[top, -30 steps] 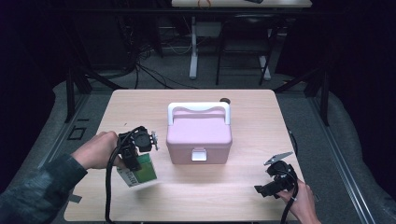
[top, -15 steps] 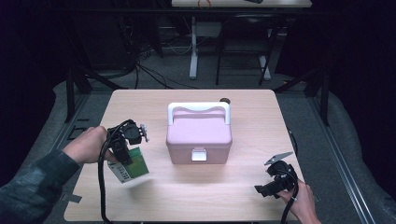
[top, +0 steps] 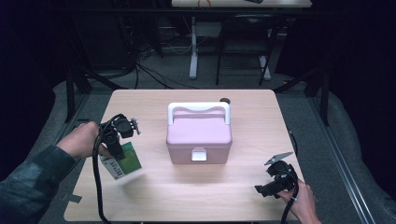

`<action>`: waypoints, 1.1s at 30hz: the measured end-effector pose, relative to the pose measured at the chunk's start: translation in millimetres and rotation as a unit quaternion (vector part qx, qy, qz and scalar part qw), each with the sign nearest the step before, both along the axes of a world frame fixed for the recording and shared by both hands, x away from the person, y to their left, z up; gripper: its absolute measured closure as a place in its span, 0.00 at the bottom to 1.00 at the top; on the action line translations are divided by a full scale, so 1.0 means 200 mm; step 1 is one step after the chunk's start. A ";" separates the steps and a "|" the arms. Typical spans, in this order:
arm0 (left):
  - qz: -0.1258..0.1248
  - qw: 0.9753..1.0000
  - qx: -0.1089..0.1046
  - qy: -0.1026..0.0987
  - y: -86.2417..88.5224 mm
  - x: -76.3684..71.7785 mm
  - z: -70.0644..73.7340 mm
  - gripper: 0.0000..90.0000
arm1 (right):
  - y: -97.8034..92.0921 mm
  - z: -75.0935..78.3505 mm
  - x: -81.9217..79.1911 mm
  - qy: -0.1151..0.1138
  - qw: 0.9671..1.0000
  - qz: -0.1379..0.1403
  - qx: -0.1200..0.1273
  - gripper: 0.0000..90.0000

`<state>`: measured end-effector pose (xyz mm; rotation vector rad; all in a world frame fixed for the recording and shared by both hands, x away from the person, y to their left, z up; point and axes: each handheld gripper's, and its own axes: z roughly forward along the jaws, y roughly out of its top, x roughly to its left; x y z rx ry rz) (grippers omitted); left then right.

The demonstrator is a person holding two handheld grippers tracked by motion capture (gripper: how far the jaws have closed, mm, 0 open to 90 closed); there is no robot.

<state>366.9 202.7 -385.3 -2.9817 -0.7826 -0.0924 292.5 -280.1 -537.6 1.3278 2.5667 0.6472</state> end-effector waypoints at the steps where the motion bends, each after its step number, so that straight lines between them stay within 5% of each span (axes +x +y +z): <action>1: 0.004 1.000 -0.001 -0.001 0.01 0.00 0.00 0.71 | 0.00 0.00 0.00 0.000 1.000 0.000 0.000 0.01; 16: 0.060 0.998 -0.001 -0.006 0.13 0.11 0.00 0.71 | 0.00 0.00 0.00 0.003 1.000 0.003 -0.003 0.01; 33: 0.124 0.992 -0.003 -0.011 0.24 0.26 -0.06 0.71 | 0.00 0.00 0.00 0.004 1.000 0.003 -0.002 0.01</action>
